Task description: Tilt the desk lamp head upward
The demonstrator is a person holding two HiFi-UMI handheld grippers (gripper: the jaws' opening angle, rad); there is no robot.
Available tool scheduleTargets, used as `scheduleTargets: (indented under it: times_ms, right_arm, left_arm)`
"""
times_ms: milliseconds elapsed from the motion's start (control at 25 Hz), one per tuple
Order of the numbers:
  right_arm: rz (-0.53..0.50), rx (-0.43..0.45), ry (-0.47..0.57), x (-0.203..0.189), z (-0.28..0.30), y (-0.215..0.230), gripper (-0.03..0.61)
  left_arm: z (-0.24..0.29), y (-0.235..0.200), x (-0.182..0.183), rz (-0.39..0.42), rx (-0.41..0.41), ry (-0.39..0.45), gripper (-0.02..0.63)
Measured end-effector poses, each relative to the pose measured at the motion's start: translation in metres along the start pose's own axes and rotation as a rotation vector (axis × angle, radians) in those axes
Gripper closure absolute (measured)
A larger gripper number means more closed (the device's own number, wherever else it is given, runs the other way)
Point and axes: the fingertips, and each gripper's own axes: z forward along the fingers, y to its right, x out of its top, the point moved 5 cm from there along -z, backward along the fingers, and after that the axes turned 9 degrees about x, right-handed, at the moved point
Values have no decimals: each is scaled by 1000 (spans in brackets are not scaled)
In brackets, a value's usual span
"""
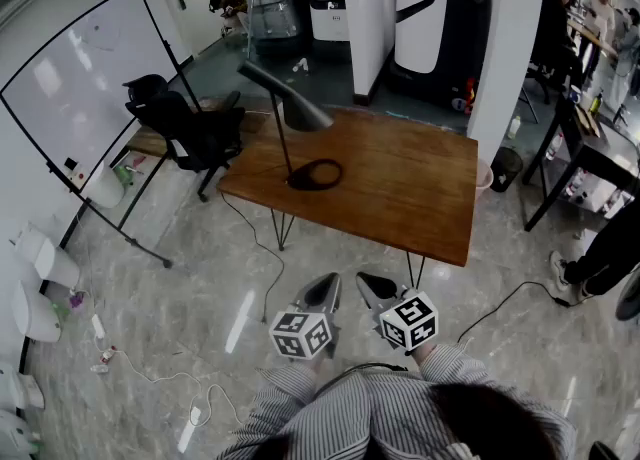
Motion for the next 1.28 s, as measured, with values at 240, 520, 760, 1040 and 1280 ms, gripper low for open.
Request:
scheduleTargets:
  times_ms: [240, 520, 760, 1040, 1280]
  right_arm:
    - [-17, -4, -4, 7, 9, 3, 577]
    - [-22, 1, -13, 3, 11, 0, 577]
    - [24, 50, 56, 9, 6, 3, 577]
    - [0, 63, 80, 16, 4, 24, 577]
    - [-31, 104, 91, 26, 13, 50, 577]
  left_arm:
    - [6, -1, 7, 26, -24, -5, 607]
    - [6, -2, 3, 11, -25, -2, 607]
    - [9, 2, 1, -8, -31, -1, 607]
    - [24, 2, 1, -10, -19, 16, 607]
    - [44, -4, -2, -14, 7, 21, 607]
